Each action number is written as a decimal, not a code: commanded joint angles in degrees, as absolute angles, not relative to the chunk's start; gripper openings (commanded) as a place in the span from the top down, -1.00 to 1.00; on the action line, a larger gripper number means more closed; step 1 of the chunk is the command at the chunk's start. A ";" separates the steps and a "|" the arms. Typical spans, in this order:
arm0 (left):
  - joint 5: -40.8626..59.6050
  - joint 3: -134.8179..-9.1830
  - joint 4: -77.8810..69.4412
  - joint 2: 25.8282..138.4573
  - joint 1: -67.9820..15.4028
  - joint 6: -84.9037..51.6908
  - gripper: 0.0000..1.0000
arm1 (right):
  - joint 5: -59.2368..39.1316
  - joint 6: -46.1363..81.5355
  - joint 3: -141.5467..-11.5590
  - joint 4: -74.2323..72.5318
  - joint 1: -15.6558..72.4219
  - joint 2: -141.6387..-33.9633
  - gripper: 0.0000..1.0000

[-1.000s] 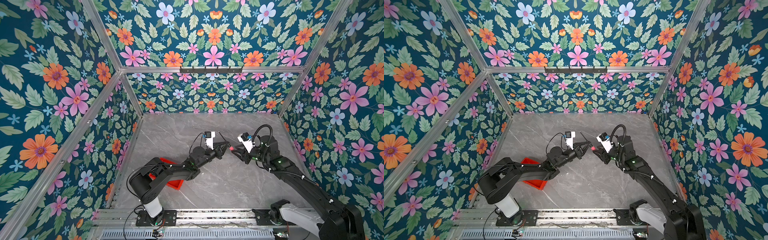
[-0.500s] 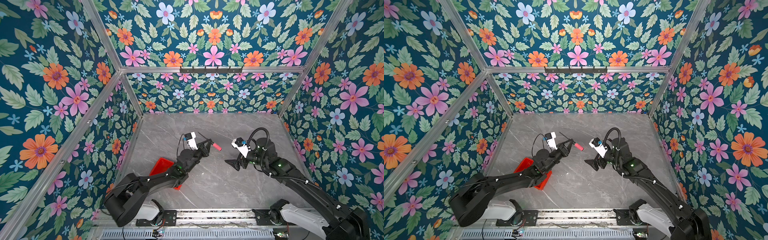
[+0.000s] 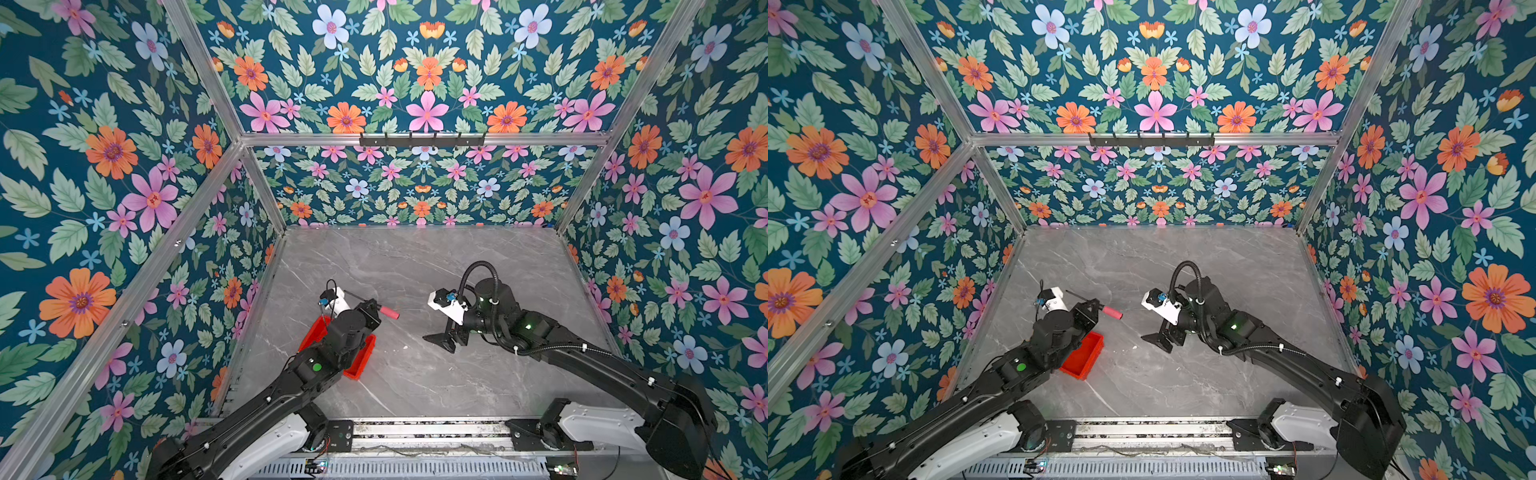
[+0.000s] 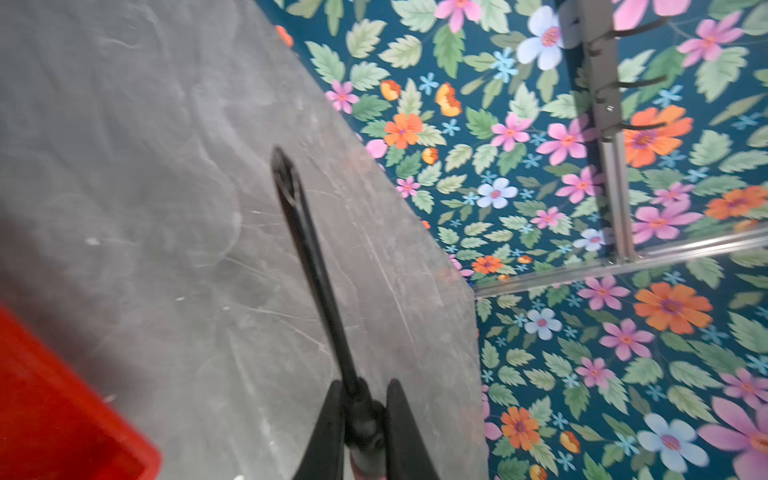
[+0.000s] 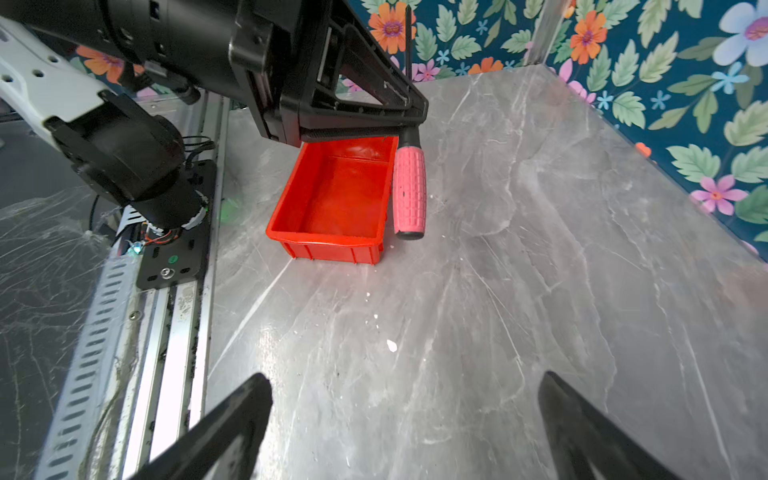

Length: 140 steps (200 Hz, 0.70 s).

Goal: Put the screwdriver in the bin
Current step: 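Lower the screwdriver into the red bin with the left gripper and release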

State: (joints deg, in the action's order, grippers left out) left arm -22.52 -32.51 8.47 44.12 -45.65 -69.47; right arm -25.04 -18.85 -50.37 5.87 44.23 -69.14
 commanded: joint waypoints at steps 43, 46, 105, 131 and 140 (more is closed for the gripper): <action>-29.98 -40.19 45.79 46.73 -42.41 -77.06 1.00 | -27.43 -19.97 -53.09 1.55 47.54 -73.91 -0.98; -29.43 -40.12 45.72 47.05 -42.04 -76.89 1.00 | -27.42 -20.10 -53.23 1.51 47.62 -73.96 -0.98; -20.90 -35.01 41.60 50.00 -35.96 -76.95 1.00 | -26.68 -20.30 -53.05 2.88 47.90 -73.28 -0.98; -18.62 -32.72 39.49 50.44 -33.21 -75.52 1.00 | -26.50 -20.24 -52.25 2.86 47.92 -72.88 -0.98; -17.88 -31.96 38.48 50.85 -32.50 -74.86 1.00 | -26.54 -20.21 -52.15 2.83 47.84 -72.75 -0.98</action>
